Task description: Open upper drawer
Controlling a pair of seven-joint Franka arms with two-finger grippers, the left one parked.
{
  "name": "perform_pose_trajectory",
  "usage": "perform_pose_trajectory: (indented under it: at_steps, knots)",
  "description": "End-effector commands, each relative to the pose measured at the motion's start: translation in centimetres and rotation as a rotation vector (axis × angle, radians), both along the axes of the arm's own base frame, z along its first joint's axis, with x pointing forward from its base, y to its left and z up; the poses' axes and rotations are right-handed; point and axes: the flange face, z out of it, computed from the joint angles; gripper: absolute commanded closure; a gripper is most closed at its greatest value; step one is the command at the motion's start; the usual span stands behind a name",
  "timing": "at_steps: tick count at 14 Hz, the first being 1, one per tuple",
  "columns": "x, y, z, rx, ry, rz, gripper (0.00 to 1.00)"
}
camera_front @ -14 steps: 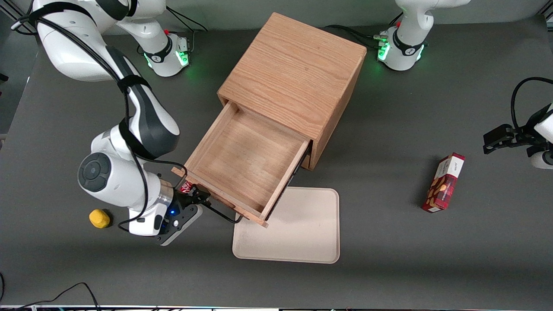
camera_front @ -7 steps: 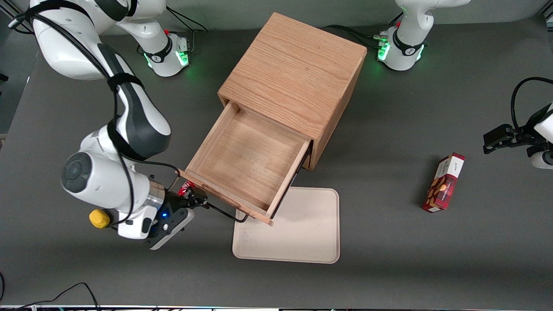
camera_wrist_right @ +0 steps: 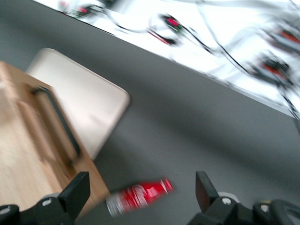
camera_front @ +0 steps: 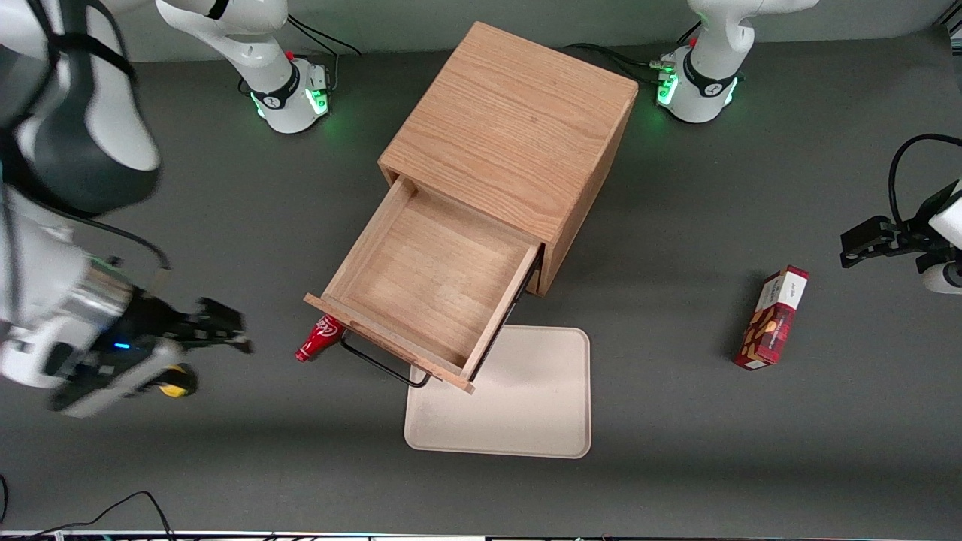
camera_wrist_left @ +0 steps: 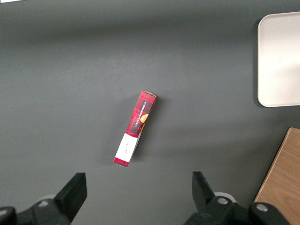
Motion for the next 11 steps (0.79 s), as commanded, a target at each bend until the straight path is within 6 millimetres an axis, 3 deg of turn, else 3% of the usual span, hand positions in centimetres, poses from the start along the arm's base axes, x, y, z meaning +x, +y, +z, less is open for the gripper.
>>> perform_pose_trajectory:
  at_steps: [1, 3, 5, 11]
  knots:
    - [-6.1, -5.7, -0.3, -0.028, 0.131, -0.261, 0.00]
    - [-10.5, -6.8, -0.1, -0.081, 0.191, -0.447, 0.00]
    - [-13.3, -6.5, 0.8, -0.181, 0.190, -0.503, 0.00]
    - [-13.8, -5.0, 2.2, -0.181, 0.187, -0.476, 0.00]
